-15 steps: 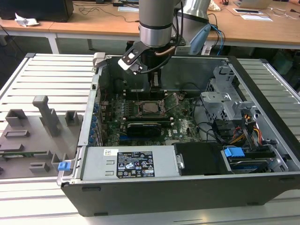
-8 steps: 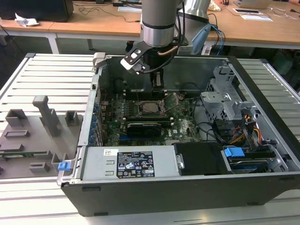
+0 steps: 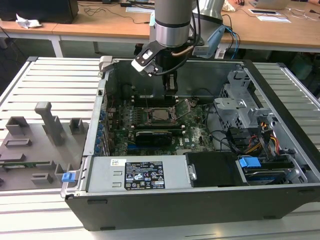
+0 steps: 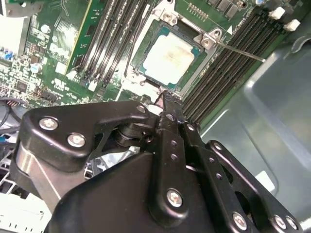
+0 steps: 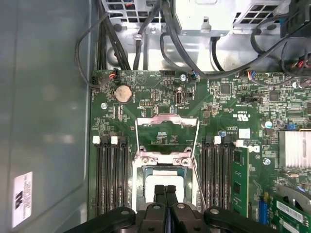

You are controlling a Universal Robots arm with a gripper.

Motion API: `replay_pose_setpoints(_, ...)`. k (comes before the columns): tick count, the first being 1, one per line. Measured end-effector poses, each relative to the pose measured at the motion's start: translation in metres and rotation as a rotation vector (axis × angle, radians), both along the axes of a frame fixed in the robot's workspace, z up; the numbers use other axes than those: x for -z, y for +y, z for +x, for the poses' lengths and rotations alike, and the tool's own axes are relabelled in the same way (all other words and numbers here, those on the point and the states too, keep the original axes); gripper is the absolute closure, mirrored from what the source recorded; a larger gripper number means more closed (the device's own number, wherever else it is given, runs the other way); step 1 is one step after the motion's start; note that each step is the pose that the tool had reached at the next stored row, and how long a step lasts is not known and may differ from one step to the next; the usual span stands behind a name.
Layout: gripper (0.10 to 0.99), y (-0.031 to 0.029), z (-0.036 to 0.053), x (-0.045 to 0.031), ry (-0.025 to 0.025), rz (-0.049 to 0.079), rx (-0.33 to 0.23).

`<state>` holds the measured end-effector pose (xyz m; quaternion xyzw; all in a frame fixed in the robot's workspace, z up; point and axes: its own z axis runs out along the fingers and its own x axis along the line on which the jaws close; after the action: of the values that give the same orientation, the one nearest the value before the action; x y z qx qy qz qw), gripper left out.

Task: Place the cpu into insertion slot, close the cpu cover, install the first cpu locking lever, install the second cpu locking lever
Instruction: 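Close the cpu cover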

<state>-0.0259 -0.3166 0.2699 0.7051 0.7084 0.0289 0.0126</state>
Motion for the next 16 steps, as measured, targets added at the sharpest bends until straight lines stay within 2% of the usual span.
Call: replay_pose_setpoints(16,0.980,0.0000,0.0108,-0.0022,0.0000,0.001,0.000)
